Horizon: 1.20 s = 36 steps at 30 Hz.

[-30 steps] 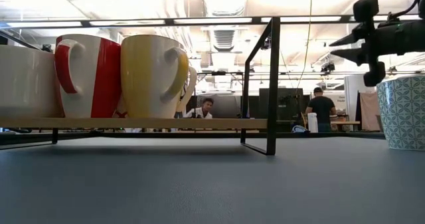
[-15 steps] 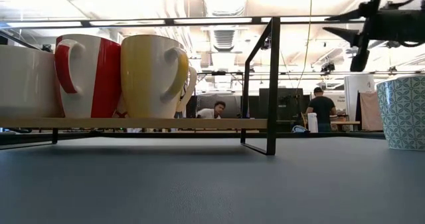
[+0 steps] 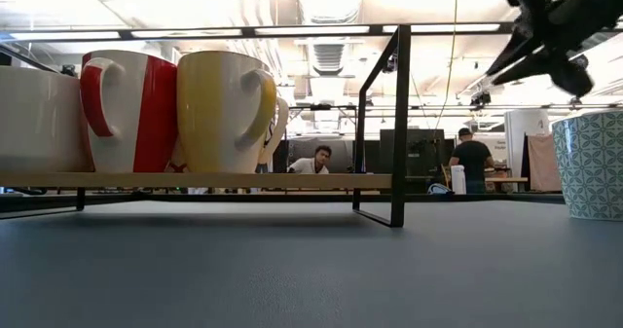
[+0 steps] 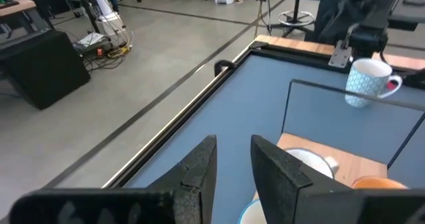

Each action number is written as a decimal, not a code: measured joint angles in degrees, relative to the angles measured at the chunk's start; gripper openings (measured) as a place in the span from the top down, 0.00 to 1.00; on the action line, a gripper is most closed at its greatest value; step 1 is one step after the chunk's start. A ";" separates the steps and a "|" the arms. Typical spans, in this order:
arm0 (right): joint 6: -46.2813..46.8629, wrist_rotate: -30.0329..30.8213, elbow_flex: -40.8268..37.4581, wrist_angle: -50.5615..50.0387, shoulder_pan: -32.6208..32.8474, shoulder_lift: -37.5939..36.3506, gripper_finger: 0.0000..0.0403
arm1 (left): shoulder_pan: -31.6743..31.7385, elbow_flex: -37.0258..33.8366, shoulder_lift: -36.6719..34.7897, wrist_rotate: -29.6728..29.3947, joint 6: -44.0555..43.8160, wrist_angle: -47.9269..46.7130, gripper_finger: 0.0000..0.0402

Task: Place coffee mugs
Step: Move the light green patterned mug to the top right side of the shelf

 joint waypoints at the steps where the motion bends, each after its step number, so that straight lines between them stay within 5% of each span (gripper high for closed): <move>1: 0.08 -0.79 1.68 -2.86 0.02 0.48 0.83 | 0.00 -0.01 -0.03 0.00 -0.02 -0.34 0.81; 15: 17.38 -18.48 11.21 -31.64 0.02 7.71 0.63 | -0.02 -0.01 -0.36 5.06 -0.26 -2.41 0.81; 36: -5.14 -21.13 10.79 -31.56 0.00 21.19 0.68 | 0.00 -0.01 -1.32 6.21 -0.50 -5.30 0.81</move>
